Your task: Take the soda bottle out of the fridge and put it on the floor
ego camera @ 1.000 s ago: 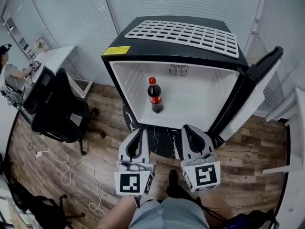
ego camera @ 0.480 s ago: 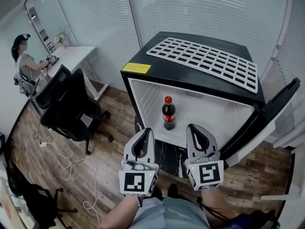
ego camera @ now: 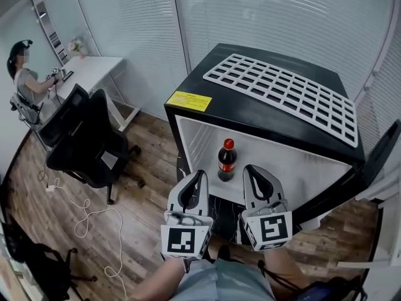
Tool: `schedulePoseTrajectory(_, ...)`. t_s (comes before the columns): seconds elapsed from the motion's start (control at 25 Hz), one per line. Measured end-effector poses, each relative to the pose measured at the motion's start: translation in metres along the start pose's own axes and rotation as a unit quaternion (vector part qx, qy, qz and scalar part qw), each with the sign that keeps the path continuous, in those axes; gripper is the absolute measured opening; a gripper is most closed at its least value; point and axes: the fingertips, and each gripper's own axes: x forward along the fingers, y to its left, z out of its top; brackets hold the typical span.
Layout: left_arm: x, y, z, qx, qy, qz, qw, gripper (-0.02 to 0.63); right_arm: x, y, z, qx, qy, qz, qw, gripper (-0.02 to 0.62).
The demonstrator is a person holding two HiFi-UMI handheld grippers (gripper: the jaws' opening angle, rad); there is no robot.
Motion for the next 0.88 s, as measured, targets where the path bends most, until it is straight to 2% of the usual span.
schedulePoseTrajectory(0.2,0.02,0.007,-0.015,-0.003,0.015,-0.011,0.9998,0.017,0.023,-0.002,-0.005,0.003,0.004,0.004,1.0,0.027)
schedulePoseTrajectory(0.24,0.024,0.009,-0.016,-0.007,0.016,-0.012,0.9998,0.017,0.027,0.0,-0.005,0.008,0.001,0.013,1.0,0.047)
schedulePoseTrajectory(0.36,0.036,0.012,-0.019,-0.01,0.015,-0.015,0.9997,0.017,0.04,0.003,-0.005,0.018,0.0,0.039,0.999,0.165)
schedulePoseTrajectory(0.44,0.041,0.014,-0.02,-0.008,0.016,-0.015,0.9997,0.017,0.049,0.003,-0.009,0.015,0.008,0.045,0.999,0.19)
schedulePoseTrajectory(0.88,0.064,0.02,-0.03,-0.014,0.026,-0.013,0.9995,0.017,0.095,-0.004,-0.025,0.007,0.05,0.056,0.997,0.216)
